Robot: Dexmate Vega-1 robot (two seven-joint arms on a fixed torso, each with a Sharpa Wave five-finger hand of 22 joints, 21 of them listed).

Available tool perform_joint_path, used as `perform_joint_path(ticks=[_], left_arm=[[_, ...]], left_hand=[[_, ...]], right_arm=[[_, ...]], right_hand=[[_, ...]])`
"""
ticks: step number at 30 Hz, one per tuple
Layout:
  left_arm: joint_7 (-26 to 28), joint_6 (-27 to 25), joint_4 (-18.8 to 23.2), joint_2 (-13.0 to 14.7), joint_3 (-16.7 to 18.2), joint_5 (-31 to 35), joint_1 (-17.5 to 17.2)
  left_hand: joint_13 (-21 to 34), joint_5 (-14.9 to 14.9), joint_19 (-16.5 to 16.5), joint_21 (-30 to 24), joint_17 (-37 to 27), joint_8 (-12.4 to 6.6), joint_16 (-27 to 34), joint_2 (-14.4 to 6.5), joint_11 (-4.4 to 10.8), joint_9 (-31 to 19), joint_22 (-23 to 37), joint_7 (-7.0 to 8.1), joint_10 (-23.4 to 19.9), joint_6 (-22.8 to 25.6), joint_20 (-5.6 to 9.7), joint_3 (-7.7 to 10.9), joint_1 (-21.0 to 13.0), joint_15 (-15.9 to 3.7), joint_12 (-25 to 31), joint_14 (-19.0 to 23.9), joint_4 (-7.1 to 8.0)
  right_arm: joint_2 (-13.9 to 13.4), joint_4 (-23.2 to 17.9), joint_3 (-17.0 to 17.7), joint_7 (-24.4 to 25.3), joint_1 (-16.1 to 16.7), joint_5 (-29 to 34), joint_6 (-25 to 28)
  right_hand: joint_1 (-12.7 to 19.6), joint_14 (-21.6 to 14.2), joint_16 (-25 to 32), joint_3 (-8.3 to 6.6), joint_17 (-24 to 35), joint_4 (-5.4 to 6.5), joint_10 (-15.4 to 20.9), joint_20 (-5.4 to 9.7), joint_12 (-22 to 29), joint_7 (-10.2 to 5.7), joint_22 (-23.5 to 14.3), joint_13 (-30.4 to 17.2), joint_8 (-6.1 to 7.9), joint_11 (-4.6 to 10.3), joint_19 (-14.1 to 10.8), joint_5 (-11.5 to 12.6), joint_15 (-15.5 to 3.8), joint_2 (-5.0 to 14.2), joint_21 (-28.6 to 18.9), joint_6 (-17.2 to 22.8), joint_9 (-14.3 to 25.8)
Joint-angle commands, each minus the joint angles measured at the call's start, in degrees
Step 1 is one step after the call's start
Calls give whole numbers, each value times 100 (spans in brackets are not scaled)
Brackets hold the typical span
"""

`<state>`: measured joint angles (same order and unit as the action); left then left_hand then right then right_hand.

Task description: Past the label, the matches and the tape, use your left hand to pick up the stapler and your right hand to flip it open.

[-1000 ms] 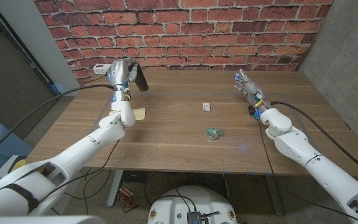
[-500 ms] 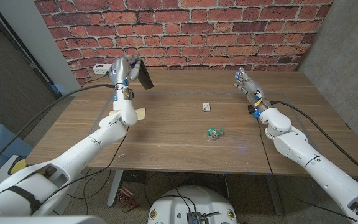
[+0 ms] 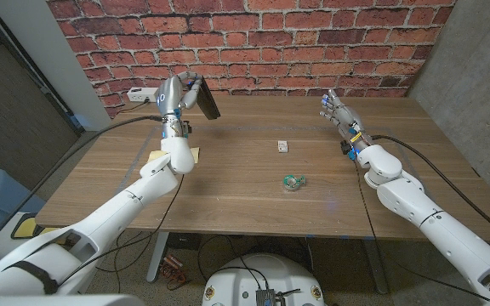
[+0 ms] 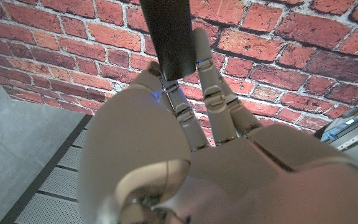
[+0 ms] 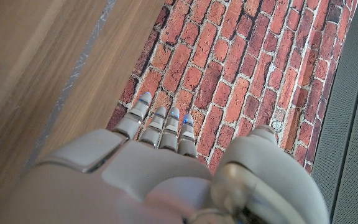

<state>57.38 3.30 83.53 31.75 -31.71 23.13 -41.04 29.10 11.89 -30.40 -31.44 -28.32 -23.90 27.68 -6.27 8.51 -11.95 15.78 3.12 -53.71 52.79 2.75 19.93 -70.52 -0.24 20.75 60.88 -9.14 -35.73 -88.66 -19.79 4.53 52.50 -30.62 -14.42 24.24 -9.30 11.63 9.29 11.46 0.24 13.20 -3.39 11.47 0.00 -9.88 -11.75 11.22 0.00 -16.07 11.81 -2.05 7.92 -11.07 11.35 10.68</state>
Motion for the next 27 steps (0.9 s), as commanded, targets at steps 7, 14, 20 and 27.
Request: perform_joint_path(ticks=[7, 14, 20, 27], left_arm=[[-485, 529, 457, -222, 25, 31, -70], [-823, 733, 482, -395, -9, -114, 6], [-1005, 924, 372, -543, -49, -193, 97], [-1107, 996, 354, -635, -143, -60, 149]], left_hand=[[42, 60, 14, -49, -47, 25, -6, -149, -8, -10, 14, -10, -28, 47, 398, -42, -253, -1343, -15, 849, 14], [66, 61, 34, -78, -75, 52, -18, -163, 15, -8, 15, -9, 3, 14, 400, -62, -274, -1343, -27, 836, 26], [74, 60, 51, -94, -92, 64, -25, -175, 13, -9, 15, -23, -3, 5, 419, -73, -283, -1343, -27, 829, 36], [93, 57, 69, -121, -118, 79, -36, -185, 12, -10, 14, -31, -3, 1, 438, -94, -294, -1343, -28, 820, 47]], right_arm=[[-199, -145, 250, -278, 222, -230, -279], [-303, -261, 390, -291, 423, -317, -354], [-550, -381, 415, -459, 463, -225, -309], [-534, -226, 398, -940, 355, -452, -497]], right_hand=[[167, -21, 26, -75, -2, -48, 16, -27, 20, 16, 5, -2, 8, -67, -22, -16, -115, 9, 7, -2, 9], [225, -22, 27, -112, -4, -83, 13, -27, 18, 16, 4, -1, 9, -65, -20, -19, -121, 22, 9, 0, 9], [666, -52, 35, -341, -14, -351, 25, -123, 41, -122, 1, -39, -25, 122, 1, -40, -282, 74, 14, -164, 11], [820, -42, 34, -426, -14, -452, 89, -144, 84, -146, 0, -81, -21, 163, 32, -62, -349, 74, 22, -197, 14]])
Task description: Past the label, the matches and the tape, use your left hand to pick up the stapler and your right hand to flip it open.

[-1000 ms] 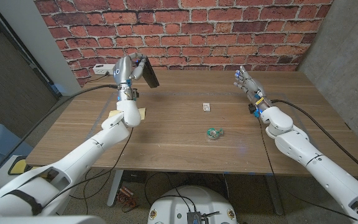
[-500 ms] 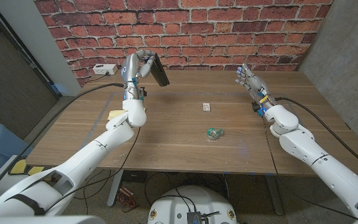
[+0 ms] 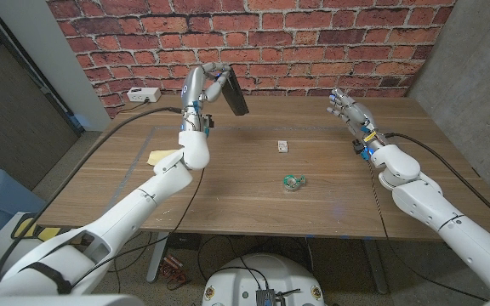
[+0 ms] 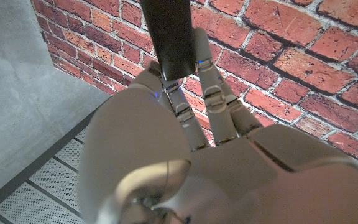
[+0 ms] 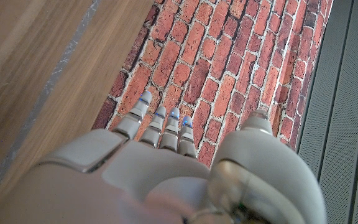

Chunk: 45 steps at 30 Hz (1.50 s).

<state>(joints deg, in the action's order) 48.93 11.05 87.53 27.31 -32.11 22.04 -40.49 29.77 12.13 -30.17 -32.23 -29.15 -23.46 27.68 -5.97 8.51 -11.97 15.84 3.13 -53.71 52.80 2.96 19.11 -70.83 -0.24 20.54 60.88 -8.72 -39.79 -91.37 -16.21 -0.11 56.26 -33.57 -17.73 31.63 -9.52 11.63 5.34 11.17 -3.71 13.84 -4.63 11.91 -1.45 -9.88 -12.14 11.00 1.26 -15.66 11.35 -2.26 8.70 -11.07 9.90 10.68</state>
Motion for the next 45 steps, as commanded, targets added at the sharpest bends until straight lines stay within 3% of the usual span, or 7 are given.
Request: perform_joint_path(ticks=[1, 12, 23, 45], left_arm=[[-265, 243, -46, -194, -115, 76, 99], [-161, 754, -18, -250, -123, 162, 9], [112, 1271, -103, -375, -96, 381, -108], [-246, 1798, -289, -621, -232, 344, -216]], left_hand=[[27, 33, 52, -44, -37, 35, -37, -216, 12, -8, 8, -28, -5, 5, 422, -14, -264, -1343, -7, 819, 6], [12, 29, 82, -83, -77, 56, -51, -225, -4, -10, 2, -29, -24, 4, 453, -45, -281, -1344, -27, 811, 19], [6, 26, 100, -109, -105, 65, -58, -231, 8, -11, -4, -22, -32, 16, 456, -67, -291, -1344, -40, 815, 27], [22, 18, 260, -145, -184, 110, -90, -246, 27, -17, -36, 24, 8, 5, 543, -136, -300, -1343, -89, 822, 58]], right_arm=[[-145, 46, 31, -505, -37, -152, -150], [-302, 100, -153, -982, -326, -207, 123], [-259, 112, -281, -895, -457, -15, 185], [-189, 129, -275, -954, -367, 112, -319]], right_hand=[[108, -25, 36, -47, 15, -73, 48, -17, 53, -4, 0, -49, 4, 39, -7, -18, -330, 1, 22, -54, 14], [292, 78, 6, -160, 21, -194, 32, 3, 67, 8, 0, -109, 24, 8, 40, -43, -336, -1, 33, -44, 17], [342, 110, 10, -210, 28, -230, 84, 26, 98, 43, 0, -141, 44, -30, 59, -57, -327, -4, 31, -3, 19], [353, 44, 64, -270, 46, -250, 325, 31, 200, 47, 1, -197, 120, 47, 56, -79, -343, -21, 18, 229, 19]])
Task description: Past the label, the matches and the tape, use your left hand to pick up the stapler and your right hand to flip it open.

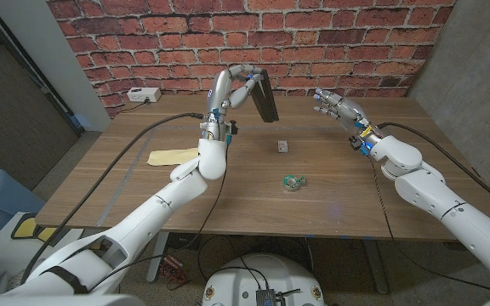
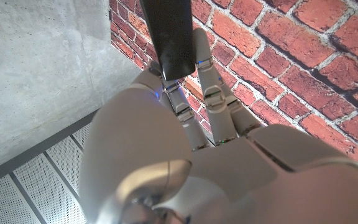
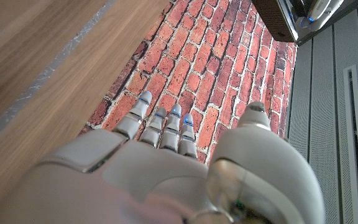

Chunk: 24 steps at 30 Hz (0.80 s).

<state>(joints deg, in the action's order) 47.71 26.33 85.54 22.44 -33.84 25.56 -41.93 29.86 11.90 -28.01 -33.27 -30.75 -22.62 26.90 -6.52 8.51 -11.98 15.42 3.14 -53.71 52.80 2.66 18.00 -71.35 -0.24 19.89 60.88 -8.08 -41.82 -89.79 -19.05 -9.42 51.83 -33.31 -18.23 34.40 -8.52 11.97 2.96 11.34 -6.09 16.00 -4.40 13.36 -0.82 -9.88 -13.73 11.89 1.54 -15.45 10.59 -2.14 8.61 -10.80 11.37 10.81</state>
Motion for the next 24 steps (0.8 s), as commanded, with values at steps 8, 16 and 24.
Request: perform_joint_path(ticks=[8, 16, 24], left_arm=[[380, 543, -372, -268, -156, 377, -53], [342, 741, -547, -377, -198, 248, -67], [352, 818, -661, -434, -207, 241, -80]], left_hand=[[9, 42, 81, -49, -42, 33, -27, -198, 49, -16, -7, 32, -4, 9, 596, -42, -246, -1343, -34, 816, 5], [10, 43, 104, -66, -63, 44, -42, -202, 55, -17, -25, 53, -16, 13, 601, -63, -244, -1343, -42, 818, 14], [11, 44, 136, -76, -81, 53, -55, -202, 54, -18, -41, 51, -31, 15, 630, -80, -245, -1343, -48, 822, 20]], right_arm=[[56, 43, -45, -261, 17, 49, -458], [13, -39, -90, -437, -33, -2, -429], [-87, -154, -195, -618, -121, 37, -272]], right_hand=[[82, -107, 58, -62, 35, -19, 220, -12, 96, 3, 0, -60, 53, 1, 23, -6, -392, -11, -17, 175, 6], [86, -121, 65, -80, 34, -31, 310, -39, 125, 12, -1, -79, 56, 22, -11, -12, -414, -32, -29, 221, 6], [68, -61, 44, -89, 34, -32, 345, -137, 130, 42, -3, -99, 15, -30, 32, -19, -348, -58, -13, 157, 6]])
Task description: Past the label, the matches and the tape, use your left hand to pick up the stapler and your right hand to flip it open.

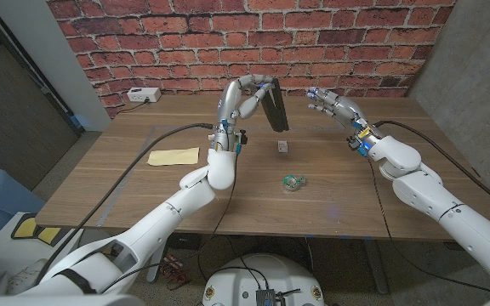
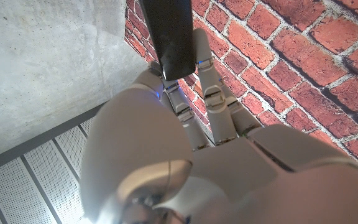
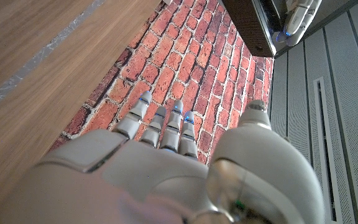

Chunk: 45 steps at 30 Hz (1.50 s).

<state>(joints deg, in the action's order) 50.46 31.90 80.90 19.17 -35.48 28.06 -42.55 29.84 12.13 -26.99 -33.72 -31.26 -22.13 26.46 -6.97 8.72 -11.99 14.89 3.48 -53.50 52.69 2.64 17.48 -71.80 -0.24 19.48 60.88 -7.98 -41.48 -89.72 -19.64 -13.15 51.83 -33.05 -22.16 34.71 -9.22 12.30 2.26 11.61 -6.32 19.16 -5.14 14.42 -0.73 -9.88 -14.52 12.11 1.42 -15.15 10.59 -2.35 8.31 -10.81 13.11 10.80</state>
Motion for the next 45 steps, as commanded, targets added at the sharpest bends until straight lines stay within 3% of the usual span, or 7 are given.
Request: perform_joint_path(ticks=[1, 8, 20, 45], left_arm=[[70, 265, -210, -114, -46, -11, -17], [116, 364, -318, -192, -97, 29, 16], [87, 446, -416, -263, -137, 19, 45], [-160, 809, -702, -420, -153, -331, 83]], left_hand=[[15, 21, 41, -31, -34, 7, -13, -157, 32, -18, 8, 18, -47, 25, 643, -32, -200, -1343, -10, 822, 11], [14, 23, 76, -36, -50, 14, -31, -163, 30, -19, -14, 22, -44, 32, 678, -47, -199, -1342, -25, 821, 20], [25, 27, 106, -53, -72, 22, -58, -171, 23, -20, -45, 11, -53, 48, 697, -68, -200, -1343, -34, 820, 28], [35, 38, 143, -94, -112, 53, -116, -179, 28, -24, -102, 17, -51, 37, 710, -104, -211, -1342, -64, 804, 37]], right_arm=[[-128, -173, -152, -264, -135, 18, 140], [-138, -193, -238, -397, -220, 27, 211], [-96, -122, -326, -519, -332, 77, 176], [-143, -218, -293, -604, -282, -8, 121]], right_hand=[[33, 31, 3, -21, 8, -8, 26, -71, 21, 39, -4, -22, -17, -26, 6, -20, -303, -31, -11, -37, 7], [-36, 133, -15, -26, 25, 23, 28, -154, 9, 56, -9, -49, -56, -119, 73, -28, -66, -36, 2, -125, 8], [-107, 141, 9, -22, 44, 47, 218, -203, 70, 52, -13, -79, -55, -67, 53, -32, -30, -61, -19, -124, 8], [-115, 181, 21, -44, 48, 22, 278, -268, 69, -75, -19, -126, -88, -148, 54, -24, 36, -99, -31, -246, 11]])
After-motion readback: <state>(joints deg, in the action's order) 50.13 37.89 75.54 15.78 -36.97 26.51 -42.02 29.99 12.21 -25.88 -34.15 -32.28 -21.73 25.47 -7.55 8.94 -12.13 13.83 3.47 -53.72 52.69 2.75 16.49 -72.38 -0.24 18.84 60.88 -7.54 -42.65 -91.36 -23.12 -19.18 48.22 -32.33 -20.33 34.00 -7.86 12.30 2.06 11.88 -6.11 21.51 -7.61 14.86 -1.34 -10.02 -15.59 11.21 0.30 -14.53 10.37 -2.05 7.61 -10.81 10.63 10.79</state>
